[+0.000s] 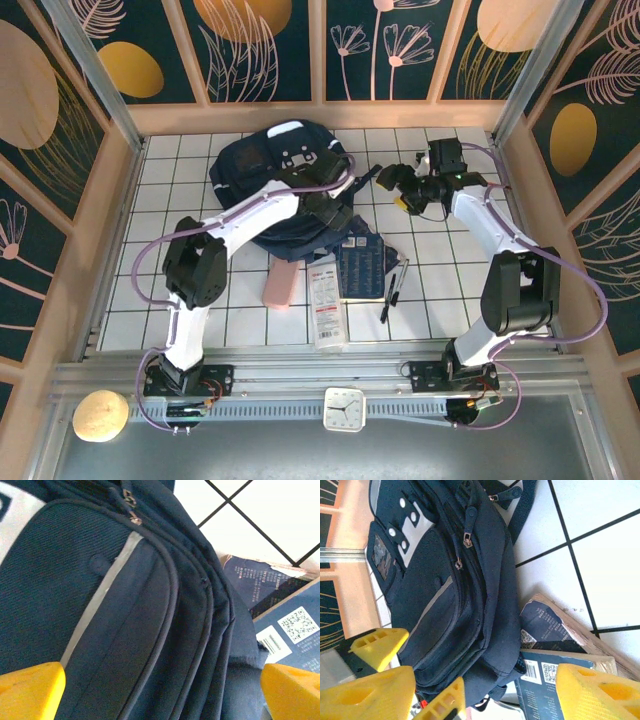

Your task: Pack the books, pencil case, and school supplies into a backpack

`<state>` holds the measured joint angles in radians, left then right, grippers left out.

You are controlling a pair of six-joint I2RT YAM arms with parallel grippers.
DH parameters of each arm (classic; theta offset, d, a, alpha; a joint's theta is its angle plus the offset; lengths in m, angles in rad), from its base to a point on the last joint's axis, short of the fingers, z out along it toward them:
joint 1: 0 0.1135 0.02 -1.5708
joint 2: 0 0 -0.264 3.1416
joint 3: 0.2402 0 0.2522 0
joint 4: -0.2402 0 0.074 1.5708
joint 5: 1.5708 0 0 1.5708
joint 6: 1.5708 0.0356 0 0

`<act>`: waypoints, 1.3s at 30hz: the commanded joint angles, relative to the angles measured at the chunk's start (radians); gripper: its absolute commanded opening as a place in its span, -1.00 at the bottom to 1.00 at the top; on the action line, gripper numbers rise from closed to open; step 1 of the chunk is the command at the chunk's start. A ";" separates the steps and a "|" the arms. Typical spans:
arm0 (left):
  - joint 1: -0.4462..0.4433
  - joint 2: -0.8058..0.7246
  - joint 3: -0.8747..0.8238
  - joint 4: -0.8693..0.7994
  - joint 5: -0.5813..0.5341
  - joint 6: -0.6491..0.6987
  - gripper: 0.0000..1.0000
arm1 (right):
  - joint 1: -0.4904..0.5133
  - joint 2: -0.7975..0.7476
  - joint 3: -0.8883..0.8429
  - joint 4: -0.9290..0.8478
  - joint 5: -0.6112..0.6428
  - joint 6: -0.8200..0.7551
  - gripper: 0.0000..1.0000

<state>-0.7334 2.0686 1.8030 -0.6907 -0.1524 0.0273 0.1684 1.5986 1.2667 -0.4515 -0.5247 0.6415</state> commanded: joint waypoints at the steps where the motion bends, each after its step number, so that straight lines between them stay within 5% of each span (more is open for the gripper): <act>1: -0.022 0.056 0.057 -0.079 -0.090 0.028 0.98 | -0.007 0.011 -0.004 0.015 -0.027 -0.028 0.50; 7: -0.024 0.113 0.090 -0.093 -0.144 0.018 0.93 | -0.011 0.025 0.015 0.007 -0.037 -0.037 0.50; 13: -0.028 0.116 0.040 -0.094 -0.144 0.009 0.53 | -0.021 0.020 0.010 0.017 -0.038 -0.037 0.50; 16: -0.029 0.117 0.019 -0.076 -0.159 0.029 0.07 | -0.020 0.013 0.001 0.029 -0.040 -0.034 0.50; 21: -0.025 0.082 0.034 -0.068 -0.179 0.044 -1.00 | -0.021 -0.002 -0.015 0.051 -0.036 -0.028 0.50; 32: 0.008 -0.169 -0.060 0.089 -0.165 0.148 -1.00 | -0.019 0.006 0.042 0.130 -0.049 -0.036 0.50; 39: 0.048 -0.290 -0.189 0.189 -0.065 0.269 -1.00 | 0.004 -0.093 -0.003 0.322 0.012 -0.196 0.50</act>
<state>-0.7048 1.8332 1.6318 -0.6033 -0.2508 0.2363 0.1612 1.5898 1.2724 -0.2714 -0.5385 0.5457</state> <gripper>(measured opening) 0.058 0.751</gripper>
